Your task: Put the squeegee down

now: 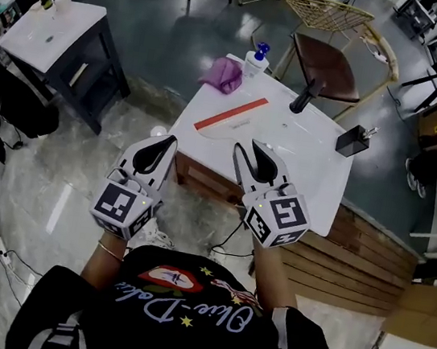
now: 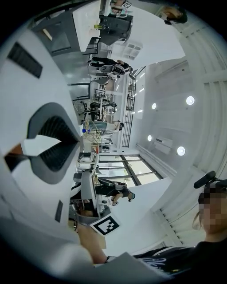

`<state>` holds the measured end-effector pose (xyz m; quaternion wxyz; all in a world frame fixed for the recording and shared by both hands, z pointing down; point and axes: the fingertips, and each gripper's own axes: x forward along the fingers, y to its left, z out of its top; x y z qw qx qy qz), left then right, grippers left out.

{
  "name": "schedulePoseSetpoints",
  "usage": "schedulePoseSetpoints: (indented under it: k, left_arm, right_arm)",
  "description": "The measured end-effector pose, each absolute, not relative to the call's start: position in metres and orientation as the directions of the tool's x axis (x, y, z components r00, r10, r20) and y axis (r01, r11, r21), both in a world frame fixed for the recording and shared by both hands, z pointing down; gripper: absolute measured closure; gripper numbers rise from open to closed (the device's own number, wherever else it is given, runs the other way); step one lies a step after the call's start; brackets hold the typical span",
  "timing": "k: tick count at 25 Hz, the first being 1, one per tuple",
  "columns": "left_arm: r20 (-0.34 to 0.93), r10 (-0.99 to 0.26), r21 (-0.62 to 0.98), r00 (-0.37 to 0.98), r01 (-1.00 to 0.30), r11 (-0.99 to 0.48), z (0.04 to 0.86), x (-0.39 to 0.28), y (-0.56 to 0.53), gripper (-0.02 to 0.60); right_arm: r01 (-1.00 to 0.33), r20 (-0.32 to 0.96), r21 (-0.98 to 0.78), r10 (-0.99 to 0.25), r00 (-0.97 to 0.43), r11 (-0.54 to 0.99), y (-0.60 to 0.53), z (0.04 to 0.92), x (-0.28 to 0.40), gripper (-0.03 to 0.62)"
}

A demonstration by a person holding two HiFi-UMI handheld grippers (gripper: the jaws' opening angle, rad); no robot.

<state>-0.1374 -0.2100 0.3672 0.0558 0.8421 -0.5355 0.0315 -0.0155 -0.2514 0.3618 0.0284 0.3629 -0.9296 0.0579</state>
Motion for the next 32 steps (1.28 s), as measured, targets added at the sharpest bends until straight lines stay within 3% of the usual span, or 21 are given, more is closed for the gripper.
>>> schedulePoseSetpoints:
  k: [32]
  left_arm:
    - [0.083,-0.799,0.061,0.596,-0.803,-0.592,0.365,-0.196,-0.255,0.584]
  right_arm:
    - [-0.786,0.116,-0.063,-0.778,-0.618,0.615,-0.273,0.362,-0.079,0.505]
